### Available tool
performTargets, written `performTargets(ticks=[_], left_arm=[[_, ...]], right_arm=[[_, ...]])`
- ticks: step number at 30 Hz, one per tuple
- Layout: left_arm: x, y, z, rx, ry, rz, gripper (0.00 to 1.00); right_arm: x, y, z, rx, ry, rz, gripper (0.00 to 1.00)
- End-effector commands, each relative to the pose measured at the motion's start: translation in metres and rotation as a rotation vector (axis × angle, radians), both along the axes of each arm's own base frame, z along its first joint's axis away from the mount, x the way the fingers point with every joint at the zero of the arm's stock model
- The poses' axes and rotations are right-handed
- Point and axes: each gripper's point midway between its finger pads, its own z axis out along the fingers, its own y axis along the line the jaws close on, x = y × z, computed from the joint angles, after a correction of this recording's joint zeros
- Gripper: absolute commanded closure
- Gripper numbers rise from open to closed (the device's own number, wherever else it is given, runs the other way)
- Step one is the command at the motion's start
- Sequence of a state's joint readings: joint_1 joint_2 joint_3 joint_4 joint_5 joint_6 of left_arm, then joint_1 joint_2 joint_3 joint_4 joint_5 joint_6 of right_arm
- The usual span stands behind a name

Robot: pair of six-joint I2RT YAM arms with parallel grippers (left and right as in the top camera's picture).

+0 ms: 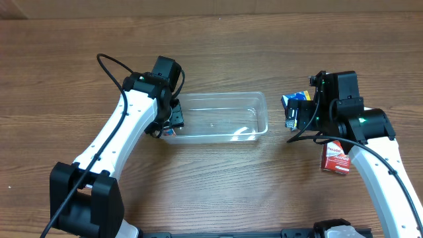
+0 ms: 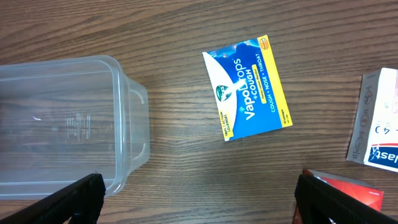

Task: Pack container
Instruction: 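Place the orange tube into the container beside the black bottle, then grasp the blue VapoDrops packet with the right gripper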

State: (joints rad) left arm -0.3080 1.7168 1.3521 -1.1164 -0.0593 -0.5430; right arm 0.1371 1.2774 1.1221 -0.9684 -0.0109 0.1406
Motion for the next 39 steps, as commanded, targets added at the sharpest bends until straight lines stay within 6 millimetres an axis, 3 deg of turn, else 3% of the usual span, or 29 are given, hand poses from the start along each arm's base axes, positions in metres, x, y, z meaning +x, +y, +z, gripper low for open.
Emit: performTargets(ticks=[1,6,10,12,15,17,19,22,24,31,36,39], left_arm=[[0.000,-0.003,0.000,-0.006,-0.003,-0.006,0.36],[0.020,-0.009,0.023,-0.023,-0.076,-0.053,0.25],[0.049,-0.012,0.070,-0.008,-0.206,-0.099,0.09],[0.063,-0.008,0.100,0.019,-0.283,-0.117,0.01],[0.076,0.013,0.129,0.042,-0.350,-0.047,0.00],[0.081,0.040,0.135,0.026,-0.362,0.046,0.00],[0.083,0.069,0.135,-0.003,-0.357,0.140,0.00],[0.082,0.107,0.133,-0.068,-0.343,0.247,0.00],[0.080,0.123,0.133,-0.073,-0.342,0.289,0.00],[0.081,0.124,0.134,-0.062,-0.347,0.278,0.00],[0.081,0.127,0.134,-0.045,-0.348,0.283,0.00],[0.081,0.127,0.134,-0.041,-0.348,0.284,0.00]], right_arm=[[0.005,-0.002,0.012,-0.005,-0.036,-0.006,0.00],[0.005,-0.002,0.012,-0.005,-0.035,-0.006,0.00],[0.006,-0.002,0.012,-0.007,-0.040,-0.003,0.00],[0.012,-0.001,0.027,-0.004,-0.074,0.000,0.00],[0.024,-0.009,0.072,-0.035,-0.158,-0.028,0.00],[0.031,-0.016,0.090,-0.070,-0.178,-0.056,0.00],[0.040,-0.026,0.094,-0.078,-0.166,-0.083,0.00],[0.056,-0.051,0.068,-0.076,-0.088,-0.145,0.00],[0.067,-0.061,0.031,-0.074,0.015,-0.090,0.00],[0.081,-0.060,-0.076,-0.109,0.291,0.054,0.00],[0.078,-0.052,-0.121,-0.067,0.398,0.107,0.00],[0.078,-0.041,-0.136,-0.049,0.425,0.155,0.00]])
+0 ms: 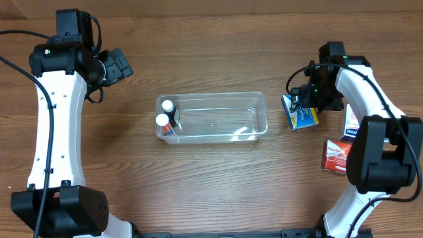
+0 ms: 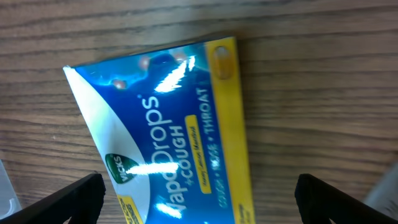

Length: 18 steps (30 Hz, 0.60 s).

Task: Pack container
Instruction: 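Grasp the blue VapoDrops packet with the right gripper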

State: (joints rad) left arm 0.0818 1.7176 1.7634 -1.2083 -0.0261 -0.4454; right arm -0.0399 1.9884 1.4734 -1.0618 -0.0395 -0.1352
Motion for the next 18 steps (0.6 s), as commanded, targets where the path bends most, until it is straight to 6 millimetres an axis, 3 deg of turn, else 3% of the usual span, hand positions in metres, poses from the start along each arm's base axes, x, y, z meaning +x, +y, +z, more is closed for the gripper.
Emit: performTargets(ticks=[1,8,14,18], left_arm=[[0.003,0.000,0.012,0.008,-0.035,0.002,0.00],[0.003,0.000,0.012,0.008,-0.034,0.002,0.00],[0.002,0.000,0.012,0.008,-0.034,0.002,0.00],[0.003,0.000,0.012,0.008,-0.034,0.002,0.00]], right_arm=[[0.005,0.014,-0.009,0.032,-0.001,0.054,0.00],[-0.009,0.016,-0.046,0.035,0.074,0.057,0.00],[-0.005,0.016,-0.048,0.035,0.060,0.035,0.01],[-0.005,0.016,-0.048,0.034,0.060,0.030,0.20]])
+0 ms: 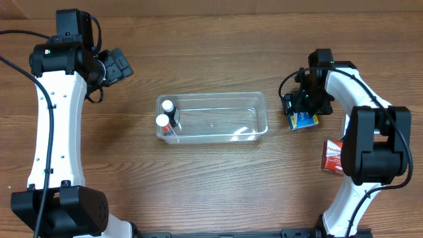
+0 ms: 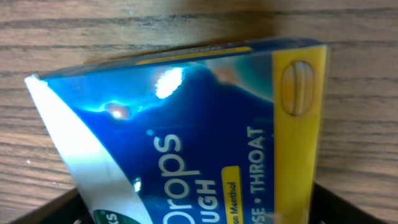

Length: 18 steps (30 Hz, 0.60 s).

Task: Pack container
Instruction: 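Grasp the blue VapoDrops packet with the right gripper, then lower the VapoDrops packet into the container's right end and release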

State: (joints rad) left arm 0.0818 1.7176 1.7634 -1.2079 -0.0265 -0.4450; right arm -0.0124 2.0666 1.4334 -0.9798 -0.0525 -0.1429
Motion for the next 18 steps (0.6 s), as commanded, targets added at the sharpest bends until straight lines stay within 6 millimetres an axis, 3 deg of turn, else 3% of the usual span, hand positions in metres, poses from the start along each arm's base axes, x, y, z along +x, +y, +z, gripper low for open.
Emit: performTargets(ticks=[1,6,9,11,15,16,18], left_arm=[[0.002,0.000,0.012,0.008,-0.034,0.002,0.00],[0.003,0.000,0.012,0.008,-0.034,0.002,0.00],[0.003,0.000,0.012,0.008,-0.034,0.002,0.00],[0.003,0.000,0.012,0.011,-0.034,-0.005,0.00],[0.003,0.000,0.012,0.011,-0.034,-0.005,0.00],[0.003,0.000,0.012,0.011,-0.034,-0.005,0.00],[0.003,0.000,0.012,0.011,-0.034,-0.005,0.00]], right_arm=[[-0.005,0.003,-0.010,0.020,0.026,-0.013,0.23],[-0.003,0.003,-0.008,0.019,0.026,-0.033,0.28],[0.004,0.003,0.012,0.018,0.003,-0.061,0.28],[0.012,0.003,0.040,0.020,-0.047,-0.076,0.28],[0.020,0.021,0.121,0.034,-0.203,-0.070,0.29],[0.016,0.042,0.155,0.050,-0.279,-0.040,0.29],[0.009,0.069,0.180,0.077,-0.341,-0.015,0.28]])
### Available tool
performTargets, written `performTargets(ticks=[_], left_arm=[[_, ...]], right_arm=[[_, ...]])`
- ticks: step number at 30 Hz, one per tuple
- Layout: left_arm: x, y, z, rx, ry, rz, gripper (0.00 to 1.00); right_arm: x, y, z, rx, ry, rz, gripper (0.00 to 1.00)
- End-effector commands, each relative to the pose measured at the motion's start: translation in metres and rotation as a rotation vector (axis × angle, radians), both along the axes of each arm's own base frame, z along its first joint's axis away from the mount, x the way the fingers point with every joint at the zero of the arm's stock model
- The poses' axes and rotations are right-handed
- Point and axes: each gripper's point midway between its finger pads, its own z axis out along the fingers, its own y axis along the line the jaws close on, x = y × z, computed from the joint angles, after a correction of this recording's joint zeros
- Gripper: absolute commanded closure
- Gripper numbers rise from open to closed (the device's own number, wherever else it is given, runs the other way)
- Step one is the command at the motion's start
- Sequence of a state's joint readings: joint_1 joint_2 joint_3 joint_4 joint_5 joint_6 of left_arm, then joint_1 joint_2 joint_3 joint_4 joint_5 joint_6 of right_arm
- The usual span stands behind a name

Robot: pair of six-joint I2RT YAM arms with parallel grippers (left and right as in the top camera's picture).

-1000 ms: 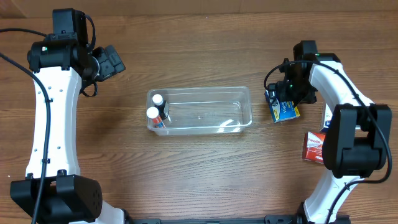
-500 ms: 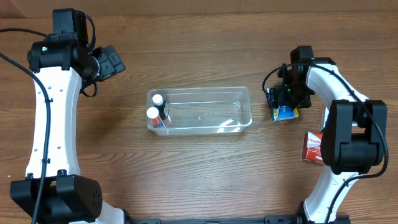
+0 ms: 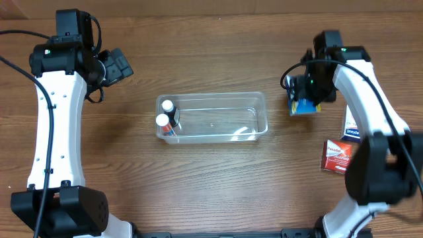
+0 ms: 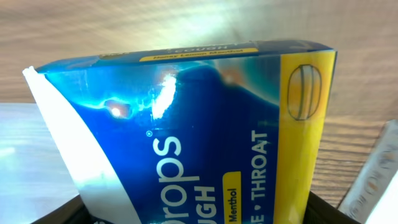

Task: Pack container
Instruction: 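Lower the VapoDrops packet into the container's right end and release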

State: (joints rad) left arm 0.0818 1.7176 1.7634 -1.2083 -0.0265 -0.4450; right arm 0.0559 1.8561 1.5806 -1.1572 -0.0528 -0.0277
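A clear plastic container (image 3: 218,119) lies at the table's middle, with two white-capped bottles (image 3: 163,114) standing in its left end. Right of it, my right gripper (image 3: 306,98) is shut on a blue and yellow VapoDrops cough drop box (image 3: 305,107). In the right wrist view the box (image 4: 186,137) fills the frame between the dark fingers (image 4: 329,211) and is held off the wood. My left gripper (image 3: 117,66) hangs at the far left, away from the container. Its jaws are too small to read.
A red box (image 3: 337,157) lies on the table at the right, near the front. A white box (image 3: 351,129) lies just beyond it, partly under my right arm. Both are close to the right arm's reach path.
The cough drop box lay flat on the wood with my right fingers around it. Now it is raised off the table and sits slightly farther back. The left arm has not moved.
First my left gripper was at the container's left end and my right gripper hung open above the cough drop box. Then the left arm stood far left, two bottles stood in the container, and the right gripper was lower over the box. It closed on the box, which is now lifted.
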Motion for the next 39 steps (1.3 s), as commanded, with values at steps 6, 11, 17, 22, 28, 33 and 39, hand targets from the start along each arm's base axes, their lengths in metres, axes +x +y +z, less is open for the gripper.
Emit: performTargets(ticks=[6,11,17,22,28,33,39], left_arm=[[0.002,0.000,0.012,0.010,-0.032,-0.005,0.00],[0.000,0.000,0.011,0.009,-0.023,-0.005,0.00],[0.000,0.000,0.011,0.010,-0.022,-0.005,0.00],[-0.001,0.000,0.011,0.010,-0.020,-0.005,0.00],[-0.001,0.000,0.011,0.010,-0.019,-0.005,0.00],[-0.001,0.000,0.011,0.014,-0.019,-0.004,0.00],[-0.001,0.002,0.011,0.031,-0.017,-0.012,0.00]], right_arm=[[-0.033,0.147,0.078,0.105,-0.197,0.098,0.27],[-0.042,0.161,0.037,0.089,-0.091,0.044,0.27],[-0.046,0.158,0.005,0.055,-0.024,0.036,0.23],[-0.053,0.153,-0.018,0.042,0.002,0.035,0.23],[-0.054,0.153,-0.029,0.044,-0.003,0.035,0.13],[-0.049,0.155,-0.027,0.053,-0.021,0.036,0.00],[-0.011,0.136,0.037,-0.027,-0.249,-0.020,0.00]])
